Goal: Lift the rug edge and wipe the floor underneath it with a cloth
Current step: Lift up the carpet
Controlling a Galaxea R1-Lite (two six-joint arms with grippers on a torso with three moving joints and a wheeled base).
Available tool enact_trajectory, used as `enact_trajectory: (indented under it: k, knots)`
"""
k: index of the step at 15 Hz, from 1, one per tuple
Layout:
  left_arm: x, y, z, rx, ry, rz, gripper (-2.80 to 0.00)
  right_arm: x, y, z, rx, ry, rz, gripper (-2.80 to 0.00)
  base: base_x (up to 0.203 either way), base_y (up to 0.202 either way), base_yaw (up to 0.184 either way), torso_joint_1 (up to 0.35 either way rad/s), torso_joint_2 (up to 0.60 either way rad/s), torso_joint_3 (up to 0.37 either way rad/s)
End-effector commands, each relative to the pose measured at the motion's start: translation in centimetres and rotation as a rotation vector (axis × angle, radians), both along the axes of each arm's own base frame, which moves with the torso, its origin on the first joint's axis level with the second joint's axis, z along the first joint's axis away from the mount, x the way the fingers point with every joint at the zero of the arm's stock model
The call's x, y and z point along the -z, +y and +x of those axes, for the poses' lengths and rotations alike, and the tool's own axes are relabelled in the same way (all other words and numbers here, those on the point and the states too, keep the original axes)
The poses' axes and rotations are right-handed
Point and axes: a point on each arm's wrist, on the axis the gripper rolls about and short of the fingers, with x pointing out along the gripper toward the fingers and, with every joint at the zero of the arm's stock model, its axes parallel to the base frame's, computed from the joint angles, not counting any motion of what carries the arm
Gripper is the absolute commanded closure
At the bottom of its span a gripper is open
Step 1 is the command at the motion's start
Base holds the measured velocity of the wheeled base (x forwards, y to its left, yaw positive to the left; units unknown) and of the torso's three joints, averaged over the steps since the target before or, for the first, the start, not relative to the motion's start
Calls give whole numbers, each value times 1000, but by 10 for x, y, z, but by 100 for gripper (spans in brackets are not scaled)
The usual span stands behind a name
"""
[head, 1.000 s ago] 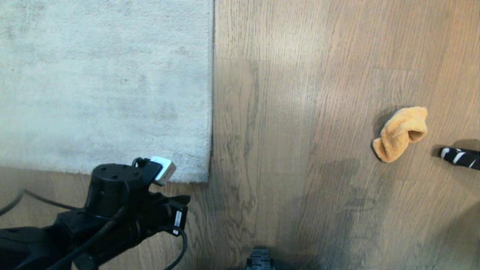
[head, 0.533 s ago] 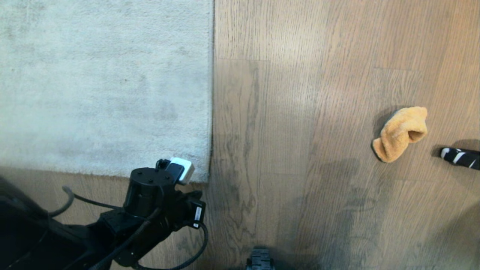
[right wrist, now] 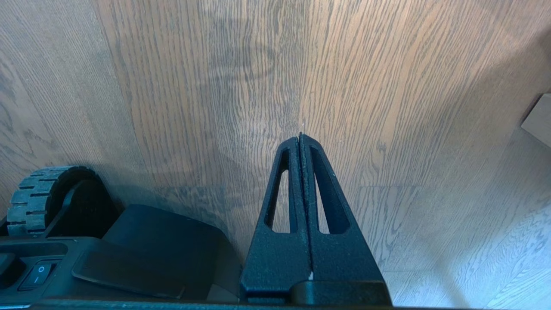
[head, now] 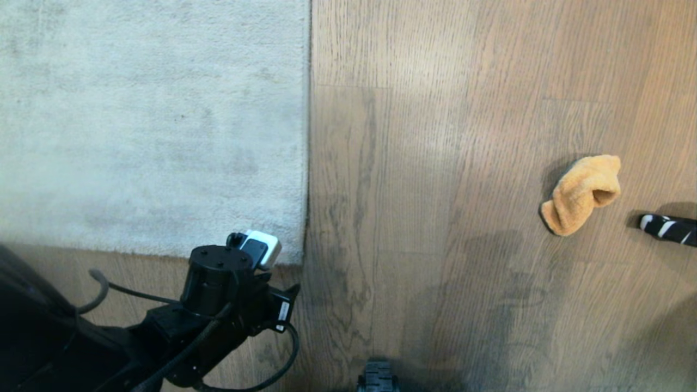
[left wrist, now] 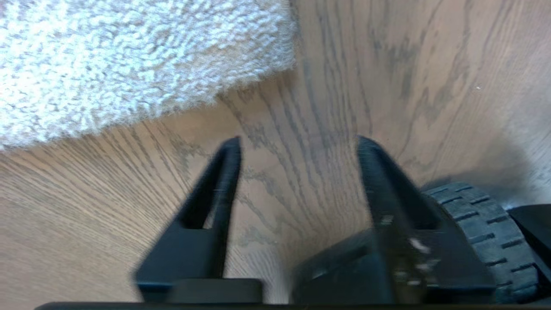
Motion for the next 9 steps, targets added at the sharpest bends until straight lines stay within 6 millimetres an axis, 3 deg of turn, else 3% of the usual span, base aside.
enact_trajectory:
  k: [1,9]
  knots:
    - [2,2,3,-14,0,9,-280,0,0,0,-1,-2,0,0,0,0,0,0,0,0]
    - [3,17,23,-33,-31,124,-280,0,0,0,0,-1,0,0,0,0,0,0,0,0]
